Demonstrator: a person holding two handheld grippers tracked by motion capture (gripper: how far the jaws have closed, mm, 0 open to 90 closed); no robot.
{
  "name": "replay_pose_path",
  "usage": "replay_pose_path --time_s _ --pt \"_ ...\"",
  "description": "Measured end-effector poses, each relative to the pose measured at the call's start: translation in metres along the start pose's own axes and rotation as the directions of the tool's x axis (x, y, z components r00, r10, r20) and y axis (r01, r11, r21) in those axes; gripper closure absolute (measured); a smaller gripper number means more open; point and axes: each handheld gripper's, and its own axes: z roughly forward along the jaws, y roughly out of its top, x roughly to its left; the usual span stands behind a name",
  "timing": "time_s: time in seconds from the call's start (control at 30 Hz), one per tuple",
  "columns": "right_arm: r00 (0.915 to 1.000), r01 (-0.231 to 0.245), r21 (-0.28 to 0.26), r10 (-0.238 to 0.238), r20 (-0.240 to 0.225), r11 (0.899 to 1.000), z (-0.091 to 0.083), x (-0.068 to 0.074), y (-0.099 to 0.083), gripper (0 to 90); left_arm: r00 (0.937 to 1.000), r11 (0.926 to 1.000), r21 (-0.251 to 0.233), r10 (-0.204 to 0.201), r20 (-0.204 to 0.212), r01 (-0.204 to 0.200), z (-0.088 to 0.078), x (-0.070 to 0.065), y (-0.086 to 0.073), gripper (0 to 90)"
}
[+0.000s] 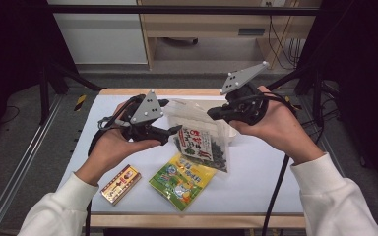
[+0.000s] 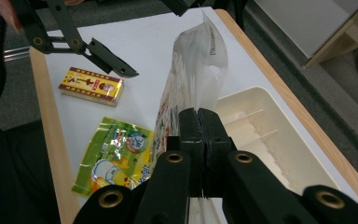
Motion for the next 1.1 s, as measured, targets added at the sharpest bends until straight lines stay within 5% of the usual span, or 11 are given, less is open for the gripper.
replay_pose_path --time_s 0.2,0.5,0.67,0.9,1.1 --pt "0.9996 0.016 0.004 -0.016 -0.022 1.000 0.008 0.005 0.007 89.9 0.9994 0.9995 0.024 0.021 0.028 -0.022 0.005 0.002 -0.004 22.8" --pt "0.9983 0.043 0.007 -0.043 -0.040 0.999 0.019 0.013 0.017 90.0 0.9957 0.9980 0.062 -0.020 0.090 0.015 0.012 0.010 -0.013 20.2" --pt "0.9980 0.043 0.015 -0.042 -0.047 0.999 0.025 0.014 0.018 89.9 0.9920 0.9969 0.071 -0.043 0.119 0.035 0.012 0.012 -0.015 32.9" --pt "0.9977 0.045 0.022 -0.044 -0.051 0.999 0.029 0.013 0.019 89.9 0.9893 0.9926 0.121 -0.026 0.144 0.009 0.017 0.009 -0.015 48.8" --pt "0.9981 0.032 0.028 -0.030 -0.053 0.999 0.029 0.011 0.013 89.5 0.9818 0.9909 0.134 -0.034 0.187 0.009 0.016 0.008 -0.018 73.9"
